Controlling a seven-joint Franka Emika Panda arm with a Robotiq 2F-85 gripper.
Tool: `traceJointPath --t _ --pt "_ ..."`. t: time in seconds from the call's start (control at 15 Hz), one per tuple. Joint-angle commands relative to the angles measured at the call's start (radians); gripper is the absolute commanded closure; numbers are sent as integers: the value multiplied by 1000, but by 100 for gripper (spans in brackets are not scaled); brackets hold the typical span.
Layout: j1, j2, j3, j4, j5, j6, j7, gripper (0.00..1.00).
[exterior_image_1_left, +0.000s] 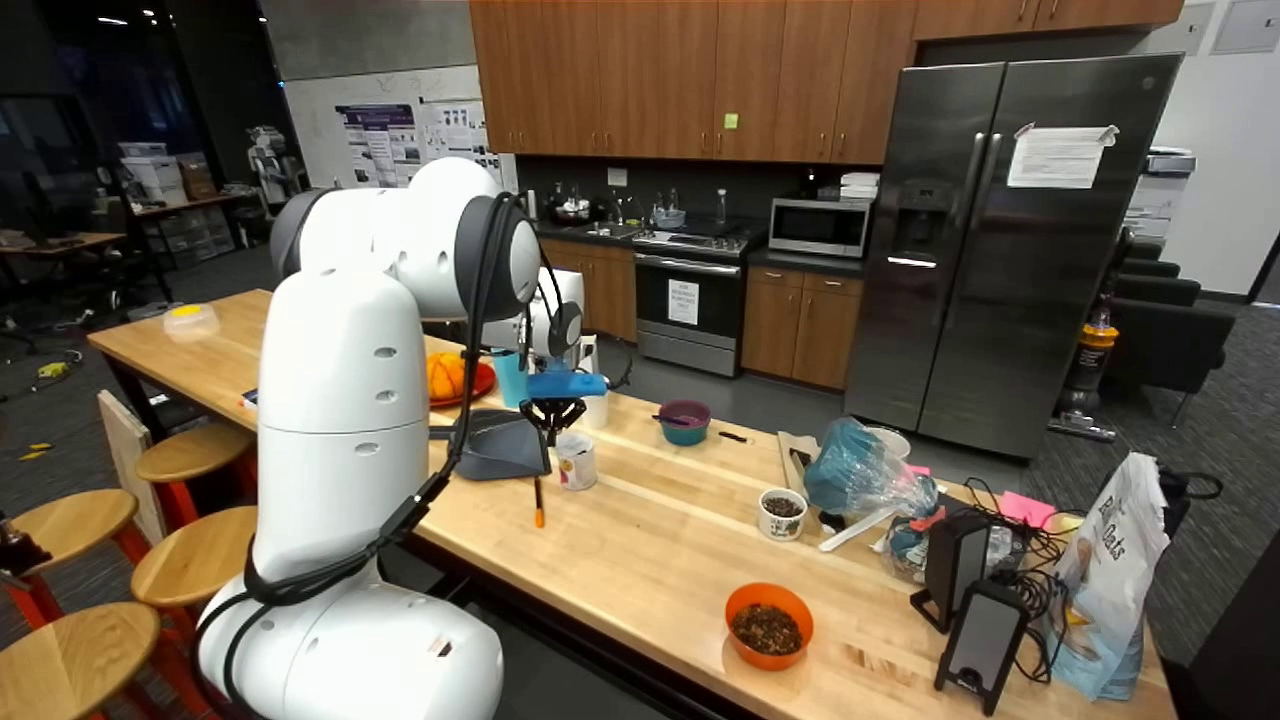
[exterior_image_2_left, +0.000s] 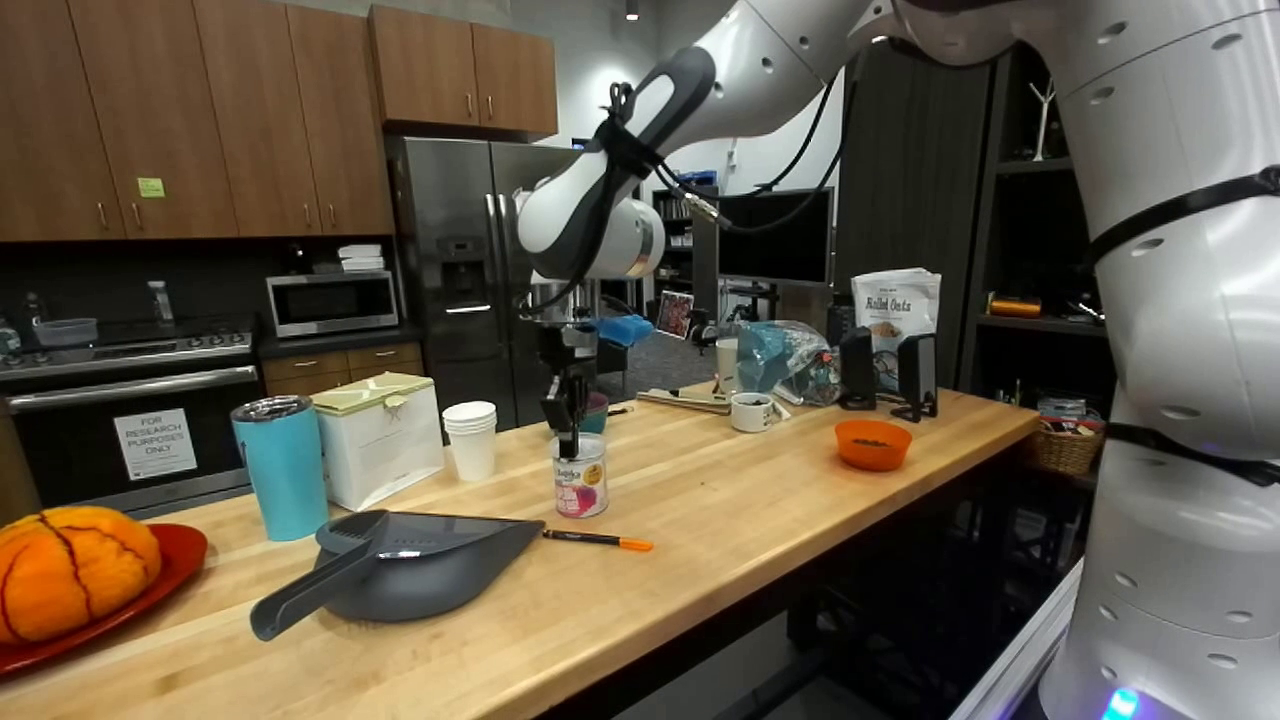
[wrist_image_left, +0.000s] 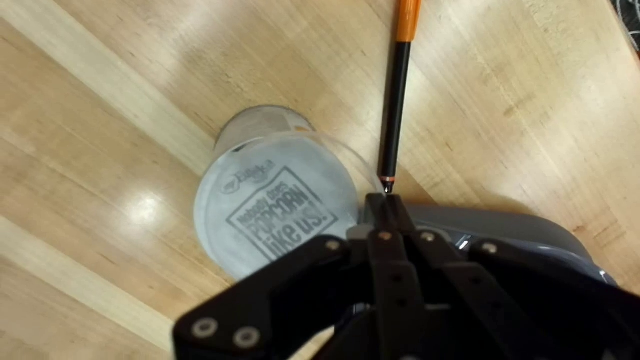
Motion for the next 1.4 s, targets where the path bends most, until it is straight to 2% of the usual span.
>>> traceJointPath --t 0.0,0.6,0.67,0.73,0.87,1.33 --pt "-11 1 2 13 2 -16 -3 100" --pt "-21 3 -2 14 1 -17 2 100" --pt "-22 3 -2 15 -2 -23 -2 74" --pt "-23 5 -1 16 -1 -27 -7 72" --pt "-22 6 0 18 -1 -35 -8 63" --pt "-17 -4 5 6 -1 -53 -6 16"
